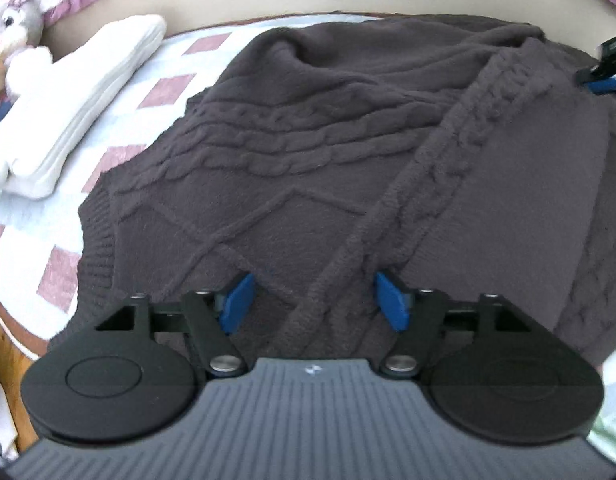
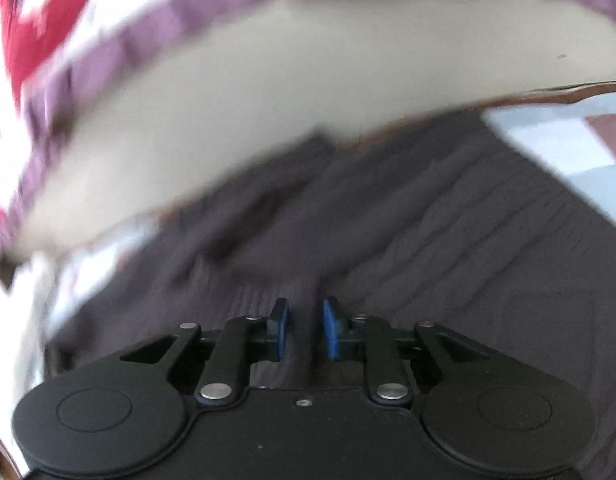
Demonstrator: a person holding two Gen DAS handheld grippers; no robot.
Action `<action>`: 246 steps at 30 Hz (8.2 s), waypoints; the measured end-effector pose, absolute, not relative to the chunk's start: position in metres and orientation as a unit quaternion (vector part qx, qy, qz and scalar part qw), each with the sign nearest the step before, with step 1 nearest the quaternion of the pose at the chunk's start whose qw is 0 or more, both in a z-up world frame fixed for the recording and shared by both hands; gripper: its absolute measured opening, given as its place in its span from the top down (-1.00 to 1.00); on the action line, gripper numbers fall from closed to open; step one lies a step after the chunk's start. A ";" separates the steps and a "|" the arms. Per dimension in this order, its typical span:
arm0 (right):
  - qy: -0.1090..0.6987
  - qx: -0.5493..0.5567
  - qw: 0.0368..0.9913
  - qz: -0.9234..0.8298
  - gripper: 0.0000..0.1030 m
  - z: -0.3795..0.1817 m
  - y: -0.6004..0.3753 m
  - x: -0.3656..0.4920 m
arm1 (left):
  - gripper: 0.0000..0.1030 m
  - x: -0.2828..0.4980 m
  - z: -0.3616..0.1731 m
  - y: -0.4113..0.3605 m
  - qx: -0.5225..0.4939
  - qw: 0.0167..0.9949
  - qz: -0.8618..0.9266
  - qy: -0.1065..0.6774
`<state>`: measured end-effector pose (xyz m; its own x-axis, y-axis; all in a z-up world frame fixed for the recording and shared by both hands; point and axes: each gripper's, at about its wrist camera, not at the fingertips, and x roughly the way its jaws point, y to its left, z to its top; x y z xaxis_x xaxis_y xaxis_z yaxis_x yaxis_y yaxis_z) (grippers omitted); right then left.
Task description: Fold clothes
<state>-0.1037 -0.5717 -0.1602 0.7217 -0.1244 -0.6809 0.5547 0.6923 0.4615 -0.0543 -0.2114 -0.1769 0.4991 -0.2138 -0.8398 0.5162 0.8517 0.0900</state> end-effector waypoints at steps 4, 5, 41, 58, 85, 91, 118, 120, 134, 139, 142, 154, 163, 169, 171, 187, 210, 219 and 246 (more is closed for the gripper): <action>0.249 0.380 0.871 -0.188 0.24 -0.138 -0.603 -0.130 | -0.33 -0.042 -0.160 -0.207 0.130 0.857 -0.232 0.441; 0.242 0.407 0.864 -0.171 0.23 -0.139 -0.611 -0.130 | -0.33 -0.039 -0.153 -0.208 0.122 0.863 -0.236 0.429; 0.263 0.583 0.768 -0.046 -0.04 -0.220 -0.689 -0.078 | -0.35 0.078 -0.180 -0.534 0.292 0.798 -0.367 0.378; 0.251 0.637 0.728 0.025 -0.05 -0.228 -0.690 -0.082 | 0.85 0.028 -0.038 -0.352 0.065 0.923 -0.278 0.259; 0.376 0.476 0.784 0.129 -0.05 -0.157 -0.518 -0.100 | 0.83 -0.072 -0.098 -0.167 -0.053 0.826 -0.283 0.485; 0.443 0.453 0.757 0.157 -0.18 -0.178 -0.455 -0.099 | 0.41 -0.078 -0.086 -0.181 -0.012 0.799 -0.365 0.478; 0.307 0.054 0.932 -0.187 0.79 -0.077 -0.527 -0.179 | -0.43 -0.023 -0.106 -0.145 -0.012 0.852 -0.220 0.474; 0.306 0.087 0.928 -0.194 0.79 -0.079 -0.535 -0.177 | -0.43 -0.016 -0.112 -0.154 -0.029 0.851 -0.219 0.477; 0.256 0.142 0.928 -0.230 0.87 -0.087 -0.574 -0.178 | -0.43 0.018 -0.118 -0.220 -0.032 0.864 -0.237 0.443; 0.262 0.206 0.924 -0.190 0.77 -0.098 -0.598 -0.170 | -0.43 0.039 -0.114 -0.245 -0.024 0.865 -0.243 0.438; 0.289 0.268 0.905 -0.161 0.33 -0.113 -0.614 -0.157 | -0.43 0.051 -0.112 -0.270 -0.011 0.864 -0.257 0.433; 0.397 0.318 0.848 -0.148 -0.31 -0.167 -0.625 -0.127 | -0.57 0.102 -0.158 -0.367 -0.032 0.788 -0.268 0.553; 0.431 0.281 0.845 -0.144 -0.57 -0.174 -0.618 -0.122 | -1.00 0.054 -0.173 -0.402 0.138 0.794 -0.331 0.491; 0.430 0.164 0.879 -0.123 0.59 -0.169 -0.589 -0.114 | 0.33 0.039 -0.157 -0.407 0.174 0.798 -0.368 0.444; 0.417 0.143 0.889 -0.123 0.70 -0.162 -0.584 -0.115 | 0.61 0.025 -0.147 -0.411 0.204 0.805 -0.370 0.417; 0.178 0.083 0.980 -0.044 0.75 -0.059 -0.517 -0.219 | 1.00 -0.024 -0.070 -0.243 -0.021 0.867 -0.312 0.387; 0.423 0.171 0.843 0.286 0.75 -0.111 -0.397 -0.227 | -0.16 0.037 -0.135 -0.214 -0.090 0.805 -0.274 0.519; 0.413 0.217 0.853 0.234 0.76 -0.111 -0.417 -0.232 | 0.83 0.033 -0.129 -0.269 0.036 0.810 -0.297 0.505; 0.421 0.258 0.861 0.122 -0.01 -0.115 -0.488 -0.207 | -0.28 0.005 -0.138 -0.076 -0.169 0.818 -0.257 0.486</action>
